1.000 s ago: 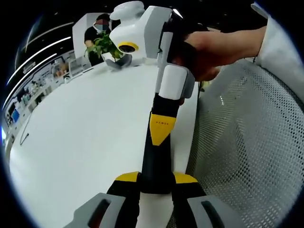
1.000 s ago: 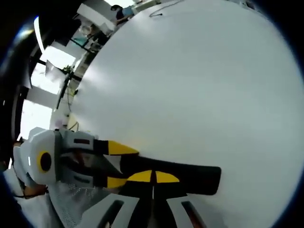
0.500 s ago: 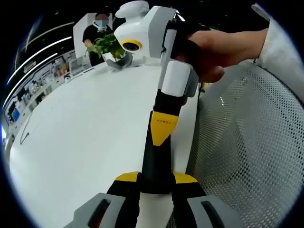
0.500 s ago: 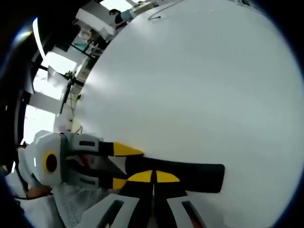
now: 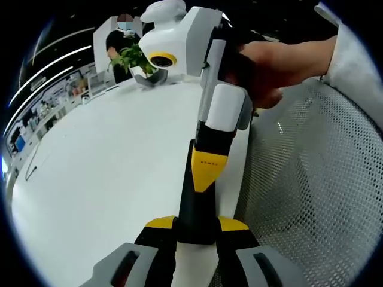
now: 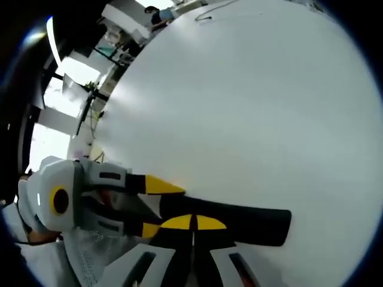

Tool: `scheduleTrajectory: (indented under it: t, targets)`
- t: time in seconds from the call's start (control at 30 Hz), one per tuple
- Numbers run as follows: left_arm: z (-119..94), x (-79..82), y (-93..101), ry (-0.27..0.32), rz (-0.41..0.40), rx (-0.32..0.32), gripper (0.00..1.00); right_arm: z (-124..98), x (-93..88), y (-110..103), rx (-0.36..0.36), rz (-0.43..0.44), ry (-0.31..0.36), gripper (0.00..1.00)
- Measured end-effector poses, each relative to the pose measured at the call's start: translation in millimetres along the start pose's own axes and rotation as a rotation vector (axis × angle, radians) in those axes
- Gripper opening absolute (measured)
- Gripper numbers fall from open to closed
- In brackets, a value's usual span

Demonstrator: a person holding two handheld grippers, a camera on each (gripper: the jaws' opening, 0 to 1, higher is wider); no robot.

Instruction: Press the specified remote control buttons in sequence, fully releasing each button before pressing the next.

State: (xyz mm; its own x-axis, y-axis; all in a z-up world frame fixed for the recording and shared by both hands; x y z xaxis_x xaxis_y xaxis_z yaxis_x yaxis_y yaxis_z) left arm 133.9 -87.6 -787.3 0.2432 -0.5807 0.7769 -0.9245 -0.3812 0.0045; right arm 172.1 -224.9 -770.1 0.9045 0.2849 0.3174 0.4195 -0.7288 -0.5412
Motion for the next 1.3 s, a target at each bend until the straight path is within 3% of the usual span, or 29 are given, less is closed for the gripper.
scheduleTrajectory:
  t: [0.13,0.37,0.63,0.7,0.77,0.8,0.9,1.0,1.13,1.23,1.3]
  targets:
    - [0,-0.2,0.2,0.002,-0.003,0.001,0.24,0,-0.3,1,-0.004,0.009,0.017,0.0]
    - [0,-0.5,0.2,-0.001,0.001,0.004,0.24,3,2.1,-6,-0.046,-0.061,0.014,0.0]
    - [1,0.8,0.2,-0.011,-0.01,0.018,0.24,2,-0.7,-4,-0.024,-0.1,0.032,0.0]
    - [2,2.5,-0.2,-0.028,-0.02,0.023,0.24,1,-0.3,-4,-0.027,-0.093,0.033,0.0]
    - [2,2.4,0.1,-0.032,-0.021,0.027,0.24,-3,-2.2,-3,-0.003,-0.015,0.059,0.0]
    - [2,2.3,-0.1,-0.031,-0.021,0.026,0.24,-10,-1.5,-4,0.063,0.028,0.103,0.0]
    - [1,2.3,0.1,-0.036,-0.025,0.028,0.24,-30,2.2,-3,0.106,0.036,0.256,0.0]
    - [2,2.5,0.1,-0.039,-0.033,0.032,0.24,-48,0.4,1,0.052,-0.003,0.366,0.0]
    - [1,3.5,0.2,-0.05,-0.033,0.03,0.24,-72,2.0,1,0.044,-0.015,0.518,0.0]
    - [1,3.6,0.3,-0.05,-0.043,0.034,0.24,-96,2.4,1,-0.05,-0.123,0.662,0.0]
    - [2,3.2,0.7,-0.043,-0.048,0.041,0.24,-107,0.7,3,-0.083,-0.132,0.736,0.0]
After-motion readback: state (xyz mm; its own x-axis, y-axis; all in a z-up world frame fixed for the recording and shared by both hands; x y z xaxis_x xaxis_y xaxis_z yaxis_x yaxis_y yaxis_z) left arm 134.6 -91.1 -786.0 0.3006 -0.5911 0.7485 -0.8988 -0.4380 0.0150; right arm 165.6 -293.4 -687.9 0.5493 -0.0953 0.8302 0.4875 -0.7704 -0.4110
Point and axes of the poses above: the point that each gripper's makers call its tool centre point, and the gripper's own axes: z roughly forward along the fingers, y roughly to its right, x roughly out of its top, the point moved 10 cm from there along -z, roughly backward along the fingers, and after that the axes turned 7 degrees about y, right-handed, at the moved point
